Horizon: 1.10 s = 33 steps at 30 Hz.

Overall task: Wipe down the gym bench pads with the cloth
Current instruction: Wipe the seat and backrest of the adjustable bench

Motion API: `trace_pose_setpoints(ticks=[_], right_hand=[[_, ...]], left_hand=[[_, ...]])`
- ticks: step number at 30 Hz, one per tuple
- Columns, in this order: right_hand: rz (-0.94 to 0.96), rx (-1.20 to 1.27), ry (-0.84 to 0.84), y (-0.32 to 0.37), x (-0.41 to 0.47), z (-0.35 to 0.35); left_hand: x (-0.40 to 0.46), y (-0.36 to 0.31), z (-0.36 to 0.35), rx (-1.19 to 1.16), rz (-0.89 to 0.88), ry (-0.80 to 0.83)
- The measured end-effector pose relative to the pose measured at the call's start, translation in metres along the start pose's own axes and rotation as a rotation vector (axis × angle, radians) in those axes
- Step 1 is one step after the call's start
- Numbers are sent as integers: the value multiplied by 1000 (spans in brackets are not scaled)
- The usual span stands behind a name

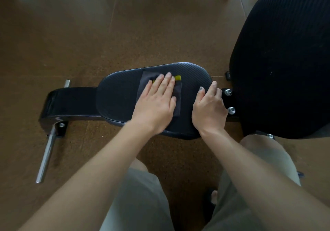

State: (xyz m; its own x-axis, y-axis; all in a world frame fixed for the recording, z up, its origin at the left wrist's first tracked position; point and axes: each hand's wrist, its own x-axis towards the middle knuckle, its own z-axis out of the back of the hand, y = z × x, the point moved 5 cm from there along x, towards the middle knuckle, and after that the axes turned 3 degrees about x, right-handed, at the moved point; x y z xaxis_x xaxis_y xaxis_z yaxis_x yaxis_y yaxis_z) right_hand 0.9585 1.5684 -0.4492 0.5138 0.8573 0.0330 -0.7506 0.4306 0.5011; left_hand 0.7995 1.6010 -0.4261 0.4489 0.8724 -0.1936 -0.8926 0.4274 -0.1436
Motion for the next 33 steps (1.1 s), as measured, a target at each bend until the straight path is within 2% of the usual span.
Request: trace_pose_setpoints(ticks=[4,8,14,21,23,26,33], right_hand=[[-5,-1,-2,2,-1,-1],[-15,-18,-2,2,0,-2],[-7,20,12,-2,2,-1],[-25,46,24,-2,2,-1],[-25,53,32,-1,2,1],[-26,62,43,-1,2,1],[-43,56,62,2,-1,2]], left_hand=[[-33,0,-9,25,-20,-3],[10,3,-3,64,-51,-40],[57,15,11,30,-22,-4],[8,109,27,-51,299,-216],[-4,116,29,-89,346,-242],[-20,126,28,-268,490,-239],[-71,112,2,-567,743,-552]])
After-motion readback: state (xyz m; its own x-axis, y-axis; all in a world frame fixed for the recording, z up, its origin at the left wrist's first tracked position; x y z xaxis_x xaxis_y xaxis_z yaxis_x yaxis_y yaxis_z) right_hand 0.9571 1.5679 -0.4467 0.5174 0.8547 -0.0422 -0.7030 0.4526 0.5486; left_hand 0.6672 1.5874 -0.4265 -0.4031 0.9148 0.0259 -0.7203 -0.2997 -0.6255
